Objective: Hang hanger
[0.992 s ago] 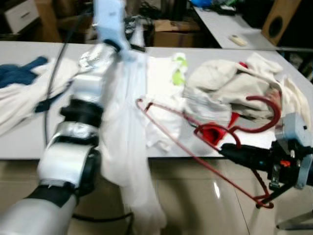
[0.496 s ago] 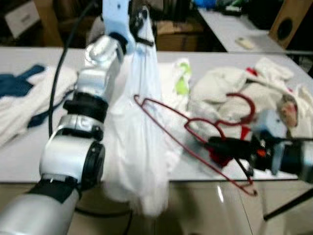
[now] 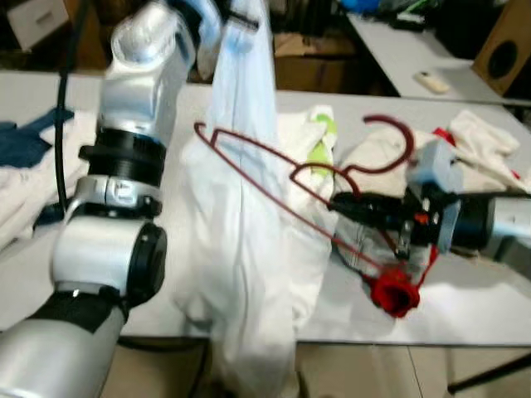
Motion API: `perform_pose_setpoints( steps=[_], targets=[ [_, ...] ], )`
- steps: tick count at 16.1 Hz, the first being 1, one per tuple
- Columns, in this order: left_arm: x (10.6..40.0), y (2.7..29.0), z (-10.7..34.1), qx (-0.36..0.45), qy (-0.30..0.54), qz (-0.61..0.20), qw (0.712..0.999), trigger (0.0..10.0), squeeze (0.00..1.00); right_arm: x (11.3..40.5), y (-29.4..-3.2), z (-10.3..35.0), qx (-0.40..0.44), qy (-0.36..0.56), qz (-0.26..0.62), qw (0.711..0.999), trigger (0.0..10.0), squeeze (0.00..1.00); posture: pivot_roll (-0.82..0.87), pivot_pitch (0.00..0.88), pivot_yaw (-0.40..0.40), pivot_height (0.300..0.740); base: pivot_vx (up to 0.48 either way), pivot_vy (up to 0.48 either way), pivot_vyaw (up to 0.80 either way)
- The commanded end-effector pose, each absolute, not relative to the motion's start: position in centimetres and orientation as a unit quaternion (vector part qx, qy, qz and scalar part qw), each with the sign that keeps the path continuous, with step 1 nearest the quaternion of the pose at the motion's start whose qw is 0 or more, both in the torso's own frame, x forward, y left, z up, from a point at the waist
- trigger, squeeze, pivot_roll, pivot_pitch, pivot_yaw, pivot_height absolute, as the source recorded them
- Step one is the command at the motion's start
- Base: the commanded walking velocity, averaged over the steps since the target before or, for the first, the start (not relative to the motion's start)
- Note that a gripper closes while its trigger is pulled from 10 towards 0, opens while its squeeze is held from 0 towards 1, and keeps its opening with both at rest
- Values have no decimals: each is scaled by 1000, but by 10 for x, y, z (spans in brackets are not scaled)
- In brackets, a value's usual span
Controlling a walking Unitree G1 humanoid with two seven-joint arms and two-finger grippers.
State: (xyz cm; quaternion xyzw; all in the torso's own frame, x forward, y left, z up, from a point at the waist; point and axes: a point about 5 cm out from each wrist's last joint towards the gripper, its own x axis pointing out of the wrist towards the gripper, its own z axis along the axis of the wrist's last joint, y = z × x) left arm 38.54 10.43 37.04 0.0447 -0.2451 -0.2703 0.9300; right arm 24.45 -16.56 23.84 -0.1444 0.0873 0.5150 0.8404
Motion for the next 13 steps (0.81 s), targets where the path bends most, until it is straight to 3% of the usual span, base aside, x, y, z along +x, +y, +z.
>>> perform_pose_setpoints(
  steps=[1, 4, 7, 8, 11, 12, 13],
  targets=[
    [377, 95, 377, 49, -250, -305, 918, 10000, 0, 247, -167, 235, -156, 103, 519, 834, 10000, 0, -13, 0, -31, 740, 0, 0, 0],
    [361, 96, 378, 46, -241, -348, 905, 10000, 0, 261, -159, 234, -178, 117, 523, 825, 10000, 0, -9, 0, -48, 740, 0, 0, 0],
    [353, 95, 382, 35, -243, -371, 895, 10000, 0, 281, -158, 239, -198, 108, 488, 843, 10000, 0, -8, 0, -52, 740, 0, 0, 0],
    [342, 94, 398, 15, -268, -390, 881, 10000, 0, 315, -164, 264, -223, 64, 413, 881, 10000, 0, -5, 0, -51, 740, 0, 0, 0],
    [328, 103, 434, -30, -349, -384, 854, 10000, 0, 355, -186, 317, -290, -10, 302, 908, 10000, 0, -9, 0, -37, 740, 0, 0, 0],
    [324, 112, 454, -60, -397, -362, 841, 10000, 0, 373, -199, 367, -302, -103, 211, 924, 10000, 0, -12, 0, -31, 740, 0, 0, 0],
    [322, 116, 460, -70, -410, -355, 838, 10000, 0, 376, -203, 387, -300, -145, 176, 926, 10000, 0, -12, 0, -31, 740, 0, 0, 0]
  ],
)
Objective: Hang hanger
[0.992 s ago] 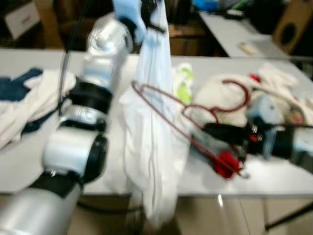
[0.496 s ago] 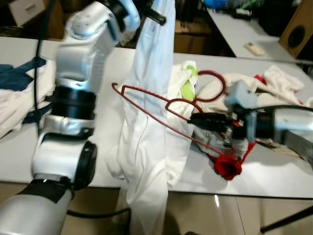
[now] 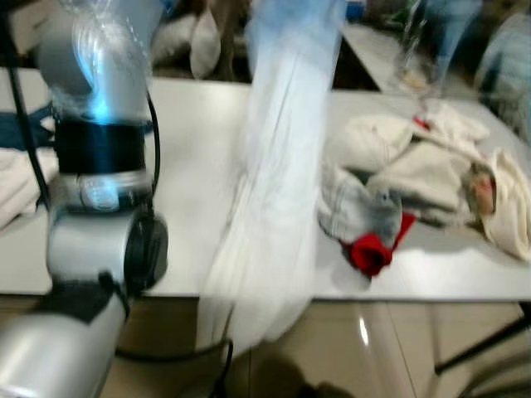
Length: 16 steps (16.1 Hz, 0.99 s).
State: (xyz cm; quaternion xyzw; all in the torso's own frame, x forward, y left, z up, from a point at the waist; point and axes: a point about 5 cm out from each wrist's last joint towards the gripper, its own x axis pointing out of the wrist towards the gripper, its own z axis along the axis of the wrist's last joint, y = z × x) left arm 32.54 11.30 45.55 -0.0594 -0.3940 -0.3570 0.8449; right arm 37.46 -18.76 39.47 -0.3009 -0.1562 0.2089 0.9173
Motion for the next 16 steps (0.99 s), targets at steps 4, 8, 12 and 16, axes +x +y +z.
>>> perform_pose_setpoints(
  steps=[4, 8, 12, 16],
  targets=[
    [320, 134, 472, -76, -442, -301, 841, 10000, 0, 377, -195, 422, -291, -240, 190, 907, 10000, 0, 1, 0, -48, 740, 0, 0, 0],
    [358, 109, 391, -21, -314, -270, 910, 10000, 0, 390, -181, 306, -321, -115, 331, 880, 10000, 0, -6, 0, -34, 740, 0, 0, 0],
    [383, 97, 323, 48, -199, -236, 950, 10000, 0, 353, -190, 238, -307, -21, 436, 846, 10000, 0, -23, 0, -13, 740, 0, 0, 0],
    [404, 112, 305, 66, -160, -175, 969, 10000, 0, 304, -197, 227, -294, 30, 513, 806, 10000, 0, -34, 0, 9, 740, 0, 0, 0]
  ],
)
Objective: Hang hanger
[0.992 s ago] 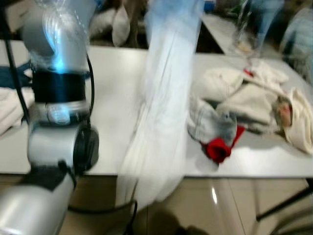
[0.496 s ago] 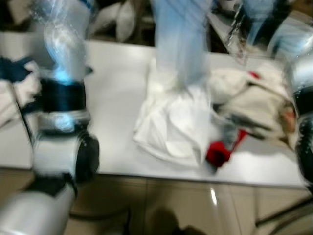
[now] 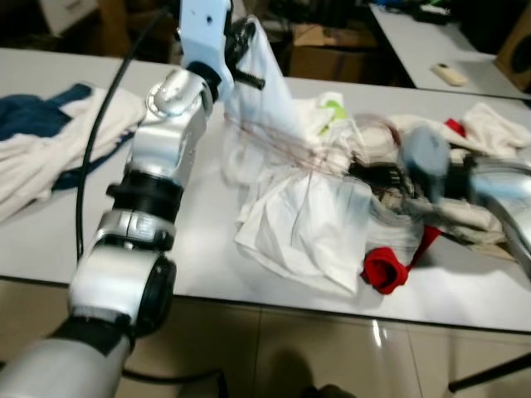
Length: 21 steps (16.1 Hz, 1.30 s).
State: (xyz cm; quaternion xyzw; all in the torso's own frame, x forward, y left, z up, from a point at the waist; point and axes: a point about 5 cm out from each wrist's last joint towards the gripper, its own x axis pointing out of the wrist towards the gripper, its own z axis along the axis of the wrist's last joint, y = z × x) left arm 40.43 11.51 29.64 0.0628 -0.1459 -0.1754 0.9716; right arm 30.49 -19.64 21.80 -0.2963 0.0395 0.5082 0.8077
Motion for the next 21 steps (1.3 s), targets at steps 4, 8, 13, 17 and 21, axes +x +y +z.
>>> perform_pose_setpoints(
  steps=[4, 8, 13, 17, 21],
  targets=[
    [416, 130, 280, 85, -116, -145, 979, 10000, 0, 273, -212, 244, -268, 49, 519, 810, 10000, 0, -28, 0, 29, 740, 0, 0, 0],
    [405, 146, 238, 79, -48, -233, 968, 10000, 43, 249, -239, 272, -233, 28, 459, 857, 10000, 0, -30, 0, 41, 740, 0, 0, 0],
    [334, 141, 208, 134, 26, -439, 888, 10000, 1000, 233, -240, 260, -185, 30, 400, 897, 10000, 0, -14, 0, 13, 740, 0, 0, 0],
    [290, 150, 207, 251, 93, -543, 796, 10000, 1000, 239, -227, 246, -151, 28, 359, 920, 10000, 0, -14, 0, 1, 740, 0, 0, 0],
    [269, 169, 246, 240, 100, -569, 780, 10000, 1000, 245, -226, 249, -131, 19, 310, 942, 10000, 0, -5, 0, -17, 740, 0, 0, 0]
  ],
)
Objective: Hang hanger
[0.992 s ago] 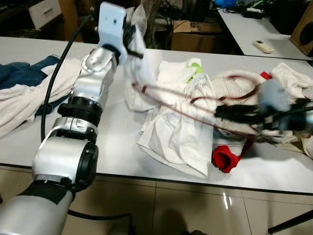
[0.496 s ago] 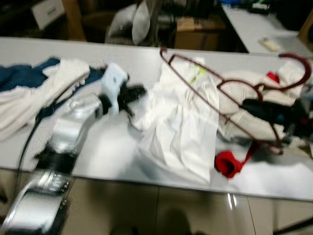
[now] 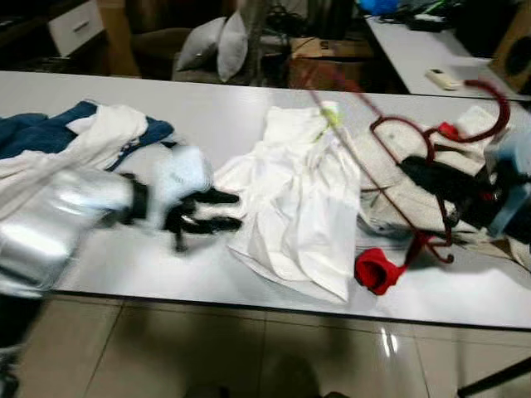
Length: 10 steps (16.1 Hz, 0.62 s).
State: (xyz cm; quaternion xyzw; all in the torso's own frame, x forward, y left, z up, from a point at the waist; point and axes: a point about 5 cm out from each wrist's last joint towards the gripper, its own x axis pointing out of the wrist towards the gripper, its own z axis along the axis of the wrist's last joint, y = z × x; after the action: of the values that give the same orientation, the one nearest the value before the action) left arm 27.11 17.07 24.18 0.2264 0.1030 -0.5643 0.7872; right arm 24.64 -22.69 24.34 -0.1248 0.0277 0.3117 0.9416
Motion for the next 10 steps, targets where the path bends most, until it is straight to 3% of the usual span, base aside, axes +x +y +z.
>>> perform_pose_setpoints(
  steps=[1, 5, 6, 7, 8, 10],
  targets=[
    [269, 176, 263, 199, 69, -566, 797, 10000, 1000, 246, -226, 250, -123, 15, 298, 947, 10000, 0, -1, 0, -21, 740, 0, 0, 0],
    [274, 190, 305, 160, -34, -504, 848, 10000, 1000, 250, -226, 253, -92, 6, 246, 965, 10000, 0, 13, 0, -29, 740, 0, 0, 0],
    [280, 191, 312, 147, -63, -468, 869, 10000, 925, 251, -223, 254, -73, 2, 239, 968, 10000, 0, 18, 0, -31, 740, 0, 0, 0],
    [288, 193, 315, 132, -80, -424, 892, 10000, 188, 252, -216, 254, -57, -2, 240, 969, 10000, 0, 18, 0, -29, 740, 0, 0, 0],
    [296, 191, 308, 152, -85, -370, 913, 10000, 0, 256, -204, 251, -34, -8, 231, 972, 10000, 0, 16, 0, -23, 740, 0, 0, 0],
    [298, 180, 289, 122, -72, -339, 930, 10000, 0, 258, -187, 243, 4, -6, 218, 976, 10000, 0, 9, 0, -11, 740, 0, 0, 0]
  ],
)
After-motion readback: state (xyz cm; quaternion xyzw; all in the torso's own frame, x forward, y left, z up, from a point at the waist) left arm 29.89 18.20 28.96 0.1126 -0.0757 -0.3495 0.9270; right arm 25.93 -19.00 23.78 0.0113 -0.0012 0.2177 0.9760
